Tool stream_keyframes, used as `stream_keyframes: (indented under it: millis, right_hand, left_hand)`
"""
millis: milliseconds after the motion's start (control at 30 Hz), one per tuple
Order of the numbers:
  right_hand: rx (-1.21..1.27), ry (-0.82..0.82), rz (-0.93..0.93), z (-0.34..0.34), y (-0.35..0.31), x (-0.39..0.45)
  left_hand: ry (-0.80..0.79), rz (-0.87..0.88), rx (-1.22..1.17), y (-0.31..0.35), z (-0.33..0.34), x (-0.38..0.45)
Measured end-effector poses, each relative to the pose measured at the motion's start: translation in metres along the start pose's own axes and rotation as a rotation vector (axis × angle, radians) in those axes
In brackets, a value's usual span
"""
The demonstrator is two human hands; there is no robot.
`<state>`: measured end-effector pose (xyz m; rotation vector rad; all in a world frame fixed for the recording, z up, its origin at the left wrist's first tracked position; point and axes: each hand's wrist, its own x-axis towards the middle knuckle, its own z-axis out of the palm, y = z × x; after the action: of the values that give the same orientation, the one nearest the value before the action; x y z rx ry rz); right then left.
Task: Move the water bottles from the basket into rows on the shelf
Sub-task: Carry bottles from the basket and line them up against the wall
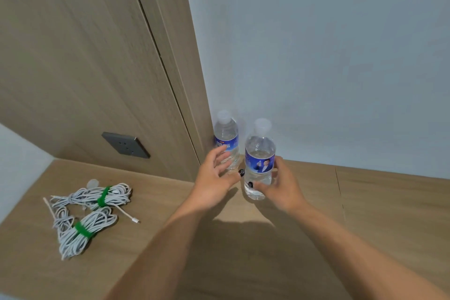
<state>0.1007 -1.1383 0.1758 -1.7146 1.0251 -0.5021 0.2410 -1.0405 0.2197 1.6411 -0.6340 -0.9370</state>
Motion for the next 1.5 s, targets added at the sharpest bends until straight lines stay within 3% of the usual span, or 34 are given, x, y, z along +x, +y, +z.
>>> stream_keyframes:
  millis: [200, 567, 867, 1100, 1233, 1500]
  right_hand:
    - [-0.037, 0.045, -0.004, -0.001, 0.012, 0.039]
    - [-0.075, 0.059, -0.013, 0.022, 0.034, 0.077]
    - [0.008, 0.127, 0.033, 0.040, 0.042, 0.089]
    - [-0.113, 0.197, -0.030, 0.050, 0.041, 0.087]
    - [-0.016, 0.266, 0.154, 0.050, 0.041, 0.081]
    - [-0.008, 0.261, 0.121, 0.048, 0.037, 0.085]
  left_hand:
    - [0.104, -0.041, 0.067, -0.033, 0.001, 0.006]
    - [-0.009, -0.115, 0.159, -0.042, 0.009, 0.034]
    - [-0.011, -0.125, 0.244, -0.043, 0.008, 0.051]
    - [-0.011, -0.136, 0.237, -0.045, 0.010, 0.052]
    - [-0.021, -0.147, 0.225, -0.043, 0.011, 0.051]
    - [-0.101, -0.172, 0.288, -0.040, 0.010, 0.053]
